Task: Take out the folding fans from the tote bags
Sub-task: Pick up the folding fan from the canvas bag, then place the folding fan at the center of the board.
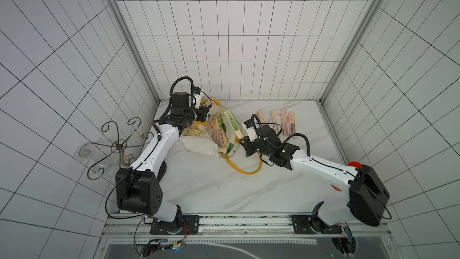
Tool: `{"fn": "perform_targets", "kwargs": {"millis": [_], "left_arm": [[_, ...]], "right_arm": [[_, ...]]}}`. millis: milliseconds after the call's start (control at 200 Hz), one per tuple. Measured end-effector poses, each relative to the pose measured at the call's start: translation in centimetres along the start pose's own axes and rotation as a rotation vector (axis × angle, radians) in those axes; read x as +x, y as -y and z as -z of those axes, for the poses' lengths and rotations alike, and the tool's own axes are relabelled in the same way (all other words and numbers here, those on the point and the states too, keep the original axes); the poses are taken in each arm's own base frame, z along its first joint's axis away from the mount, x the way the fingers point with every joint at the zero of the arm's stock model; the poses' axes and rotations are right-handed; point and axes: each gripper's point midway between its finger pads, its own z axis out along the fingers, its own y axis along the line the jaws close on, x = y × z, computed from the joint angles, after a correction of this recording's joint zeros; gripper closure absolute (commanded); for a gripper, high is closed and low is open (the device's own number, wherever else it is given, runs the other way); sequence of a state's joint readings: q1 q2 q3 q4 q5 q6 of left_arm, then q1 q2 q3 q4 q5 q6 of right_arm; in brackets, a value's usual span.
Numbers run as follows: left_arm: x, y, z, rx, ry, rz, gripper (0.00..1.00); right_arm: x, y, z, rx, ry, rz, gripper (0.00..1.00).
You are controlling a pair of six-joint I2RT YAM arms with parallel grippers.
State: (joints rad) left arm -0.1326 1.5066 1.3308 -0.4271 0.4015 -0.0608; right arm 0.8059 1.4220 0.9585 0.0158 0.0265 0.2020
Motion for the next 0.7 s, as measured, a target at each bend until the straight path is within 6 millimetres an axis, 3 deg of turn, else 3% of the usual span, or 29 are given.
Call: {"fn": "perform_targets", "kwargs": {"millis": [125,255,385,525,700], "left_arm": [[0.0,-0.3,0.0,-0.012,0.002,0.01,1.0],[0.0,-0.3,0.0,-0.008,0.001,0.008,1.0],[0.1,0.1,0.0,0.01,-0.004,-0.01,1.0],[0.4,0.6,0.4,0.035,-0.016,-0.048,1.0],[0.5,1.6,1.4,0.067,-0.025,-0.117,1.0]], "right_arm": [[0.3,0.5,2.1,0.019,0.003,-0.019,1.0],[-0.8,1.4,4.3,0.048,0.035,-0.046,1.0],[-1.0,5.0,5.2,0.13,0.035,-0.105,1.0],[0.9,9.2,4.4,0.231,-0.04,-0.166,1.0],[4.8,12.2,0.6,0.295,-0.222,-0.22,1.0]]}}
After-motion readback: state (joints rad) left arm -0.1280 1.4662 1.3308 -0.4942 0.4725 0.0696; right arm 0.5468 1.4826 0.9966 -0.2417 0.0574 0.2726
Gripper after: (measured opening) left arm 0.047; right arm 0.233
